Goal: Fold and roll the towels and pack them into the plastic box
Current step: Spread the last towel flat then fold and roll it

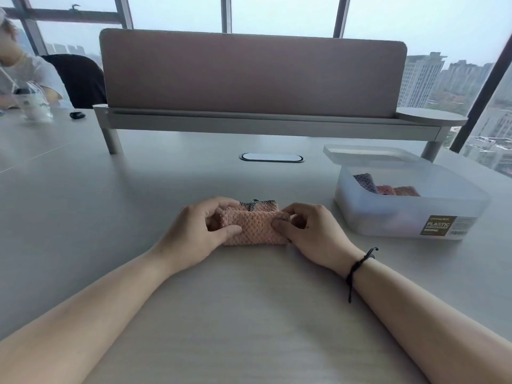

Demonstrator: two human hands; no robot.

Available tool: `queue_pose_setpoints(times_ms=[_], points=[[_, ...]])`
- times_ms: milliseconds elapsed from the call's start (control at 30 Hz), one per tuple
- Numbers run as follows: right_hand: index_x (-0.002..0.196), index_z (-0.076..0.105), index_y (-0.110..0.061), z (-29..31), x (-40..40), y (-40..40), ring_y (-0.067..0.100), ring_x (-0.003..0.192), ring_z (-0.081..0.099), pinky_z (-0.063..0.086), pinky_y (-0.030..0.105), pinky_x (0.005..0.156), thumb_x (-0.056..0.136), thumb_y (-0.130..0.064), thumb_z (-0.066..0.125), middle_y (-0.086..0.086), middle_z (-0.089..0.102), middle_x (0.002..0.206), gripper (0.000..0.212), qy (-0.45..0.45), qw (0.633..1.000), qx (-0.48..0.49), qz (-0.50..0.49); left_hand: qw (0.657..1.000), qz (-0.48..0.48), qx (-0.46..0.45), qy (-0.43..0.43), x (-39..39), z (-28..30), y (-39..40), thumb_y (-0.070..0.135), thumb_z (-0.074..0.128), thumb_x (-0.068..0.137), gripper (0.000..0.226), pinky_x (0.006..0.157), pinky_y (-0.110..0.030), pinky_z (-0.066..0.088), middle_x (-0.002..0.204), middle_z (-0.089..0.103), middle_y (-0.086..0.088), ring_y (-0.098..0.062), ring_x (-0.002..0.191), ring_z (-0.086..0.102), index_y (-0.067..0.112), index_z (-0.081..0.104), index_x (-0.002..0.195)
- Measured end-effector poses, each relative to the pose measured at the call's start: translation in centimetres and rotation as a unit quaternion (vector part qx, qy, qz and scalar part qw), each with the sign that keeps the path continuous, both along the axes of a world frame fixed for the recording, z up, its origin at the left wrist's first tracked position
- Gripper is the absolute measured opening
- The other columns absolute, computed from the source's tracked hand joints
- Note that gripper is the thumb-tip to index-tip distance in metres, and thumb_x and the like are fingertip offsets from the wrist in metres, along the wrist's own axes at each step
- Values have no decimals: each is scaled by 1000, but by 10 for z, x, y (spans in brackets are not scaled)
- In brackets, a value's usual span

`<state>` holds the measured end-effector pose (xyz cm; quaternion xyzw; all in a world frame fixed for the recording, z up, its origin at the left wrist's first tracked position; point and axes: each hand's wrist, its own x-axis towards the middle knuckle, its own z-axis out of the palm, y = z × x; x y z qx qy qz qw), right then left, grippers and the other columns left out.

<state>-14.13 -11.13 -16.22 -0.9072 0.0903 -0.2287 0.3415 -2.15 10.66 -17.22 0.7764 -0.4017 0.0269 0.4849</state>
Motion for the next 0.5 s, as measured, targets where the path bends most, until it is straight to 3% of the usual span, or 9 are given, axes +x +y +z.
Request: queue_pose_setpoints(times_ms=[167, 300, 367, 500], points=[[94, 69, -25, 1, 6, 7, 9, 67, 58, 44, 27, 62, 85, -46, 69, -11, 60, 66, 23, 12, 998, -52, -39, 999, 37, 24, -9, 1, -2, -5, 23, 83, 77, 41, 70, -20, 46, 83, 63, 6, -4, 57, 54, 37, 66, 111], [107, 61, -33, -2, 7, 10, 20, 81, 62, 48, 32, 68, 85, -56, 60, -10, 62, 73, 32, 47, 991, -109, -69, 991, 84, 72, -72, -6, 3, -7, 30, 82, 77, 42, 78, -22, 42, 84, 59, 17, -3, 77, 60, 33, 66, 116], [112, 57, -34, -3, 7, 11, 23, 87, 64, 49, 33, 69, 85, -62, 55, -6, 68, 84, 39, 62, 985, -137, -87, 986, 87, 78, -116, -7, 3, -7, 27, 80, 79, 37, 79, -21, 44, 94, 59, 13, -1, 79, 57, 31, 68, 114], [113, 58, -33, 3, 1, 13, 18, 90, 61, 47, 32, 72, 87, -59, 56, -9, 61, 95, 37, 4, 988, -125, -92, 966, 78, 79, -233, -14, 6, -7, 29, 62, 87, 24, 93, -32, 49, 118, 65, 9, -16, 107, 61, 29, 73, 109]])
